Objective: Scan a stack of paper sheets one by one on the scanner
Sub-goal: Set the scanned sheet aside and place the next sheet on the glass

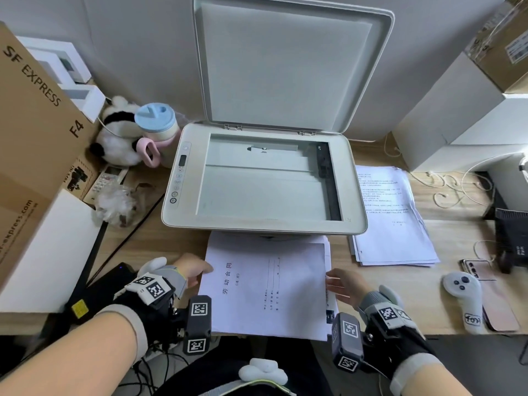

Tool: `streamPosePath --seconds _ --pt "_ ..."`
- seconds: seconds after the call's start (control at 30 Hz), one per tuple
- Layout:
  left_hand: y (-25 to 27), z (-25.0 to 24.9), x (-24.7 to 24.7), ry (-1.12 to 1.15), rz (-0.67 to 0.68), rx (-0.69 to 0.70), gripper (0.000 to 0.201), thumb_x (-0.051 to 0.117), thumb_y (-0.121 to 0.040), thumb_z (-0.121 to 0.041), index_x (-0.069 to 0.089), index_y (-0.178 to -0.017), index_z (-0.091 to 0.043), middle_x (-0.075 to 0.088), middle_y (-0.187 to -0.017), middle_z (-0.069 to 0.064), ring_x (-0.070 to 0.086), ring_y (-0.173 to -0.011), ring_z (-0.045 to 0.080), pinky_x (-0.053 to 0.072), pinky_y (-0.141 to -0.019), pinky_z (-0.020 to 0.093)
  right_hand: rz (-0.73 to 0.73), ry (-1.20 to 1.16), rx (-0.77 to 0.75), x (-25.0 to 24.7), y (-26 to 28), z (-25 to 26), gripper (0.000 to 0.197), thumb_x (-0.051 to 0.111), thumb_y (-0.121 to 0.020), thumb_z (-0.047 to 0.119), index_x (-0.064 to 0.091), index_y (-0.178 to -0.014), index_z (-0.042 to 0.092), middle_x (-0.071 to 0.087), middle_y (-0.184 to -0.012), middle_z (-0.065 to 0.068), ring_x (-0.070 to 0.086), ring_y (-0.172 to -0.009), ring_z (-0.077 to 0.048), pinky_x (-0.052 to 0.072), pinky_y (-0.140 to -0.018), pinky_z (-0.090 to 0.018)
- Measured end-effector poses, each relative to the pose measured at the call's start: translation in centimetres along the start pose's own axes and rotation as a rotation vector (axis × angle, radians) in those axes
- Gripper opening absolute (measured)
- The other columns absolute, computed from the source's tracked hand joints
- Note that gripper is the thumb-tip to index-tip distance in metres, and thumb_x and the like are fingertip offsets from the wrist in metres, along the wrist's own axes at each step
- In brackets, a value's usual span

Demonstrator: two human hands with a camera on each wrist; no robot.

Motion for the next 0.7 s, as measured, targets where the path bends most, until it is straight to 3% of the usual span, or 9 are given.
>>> streamPosePath --seconds 0.1,0.13,0.2,0.27,0.4,0.47,0.57,0.7 --pt "-0.3 0.5 0.6 -0.096 0.100 -0.001 0.009 0.061 -0.082 0.000 0.061 -0.089 -0.005 0.059 -0.085 0.008 0.050 -0.072 0.019 0.040 -0.056 0.023 -0.014 0.040 -0.003 -0.3 -0.3 -0.4 0.012 0.053 -0.091 0.015 0.058 -0.080 0.013 0.057 -0.076 -0.004 0.051 -0.068 -0.014 0.036 -0.065 -0.026" --pt "-0.1 0.6 0.7 -0.097 0.119 0.008 0.011 0.061 -0.081 0.003 0.059 -0.085 -0.007 0.059 -0.080 0.006 0.052 -0.071 0.018 0.044 -0.058 0.024 -0.019 0.051 -0.007 -0.4 -0.5 -0.5 0.012 0.055 -0.090 0.013 0.059 -0.079 0.012 0.057 -0.075 -0.004 0.052 -0.068 -0.015 0.037 -0.064 -0.026" --pt "0.1 0.6 0.9 -0.048 0.155 0.031 0.018 0.059 -0.081 0.008 0.053 -0.081 -0.010 0.060 -0.082 0.008 0.057 -0.081 0.021 0.051 -0.077 0.032 -0.014 0.046 -0.015 -0.7 -0.7 -0.8 0.014 0.056 -0.088 0.005 0.061 -0.076 0.010 0.058 -0.075 -0.005 0.053 -0.068 -0.016 0.040 -0.063 -0.025" --pt "1.0 0.3 1.3 0.009 0.242 0.056 0.020 0.056 -0.083 0.010 0.060 -0.091 -0.007 0.066 -0.092 0.009 0.061 -0.090 0.021 0.051 -0.085 0.034 0.010 0.027 -0.027 -1.0 -0.7 -1.1 0.014 0.055 -0.086 -0.003 0.061 -0.077 0.006 0.059 -0.078 -0.009 0.055 -0.069 -0.020 0.045 -0.064 -0.026" --pt "2.2 -1.4 1.4 0.024 0.373 0.174 0.022 0.046 -0.093 0.004 0.066 -0.098 -0.005 0.068 -0.089 0.008 0.063 -0.072 0.013 0.052 -0.065 0.022 0.044 -0.045 -0.075 -1.6 -0.4 -1.2 0.016 0.049 -0.088 -0.008 0.061 -0.086 0.002 0.061 -0.078 -0.012 0.055 -0.067 -0.022 0.048 -0.064 -0.027" --pt "2.9 -2.4 1.1 0.045 0.416 0.208 0.024 0.044 -0.095 0.002 0.065 -0.104 -0.005 0.068 -0.094 0.007 0.063 -0.075 0.013 0.052 -0.066 0.022 0.043 -0.112 -0.114 -2.3 0.1 -0.6 0.016 0.046 -0.089 -0.009 0.058 -0.088 0.000 0.061 -0.080 -0.014 0.054 -0.069 -0.024 0.048 -0.065 -0.029" --pt "4.4 -4.9 0.6 0.087 0.483 0.292 0.023 0.048 -0.094 0.002 0.068 -0.092 -0.010 0.071 -0.086 0.003 0.067 -0.074 0.011 0.055 -0.069 0.022 0.036 -0.176 -0.183 -3.7 0.7 1.0 0.017 0.043 -0.090 -0.009 0.056 -0.091 0.002 0.059 -0.081 -0.012 0.053 -0.070 -0.022 0.048 -0.066 -0.029" --pt "6.5 -9.7 -1.8 0.192 0.395 0.447 0.039 0.051 -0.092 0.002 0.075 -0.070 -0.019 0.073 -0.075 -0.003 0.067 -0.066 0.010 0.055 -0.062 0.019 0.104 -0.281 -0.314 -4.9 2.9 5.0 0.015 0.047 -0.091 -0.005 0.058 -0.088 0.005 0.063 -0.072 -0.008 0.054 -0.066 -0.021 0.054 -0.059 -0.024"
Point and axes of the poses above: each hand's wrist, its own y-axis away from the middle knuckle, its own x-axis out of the palm, z = x × y, the point moved 7 cm from there along -y, towards the middle knuckle
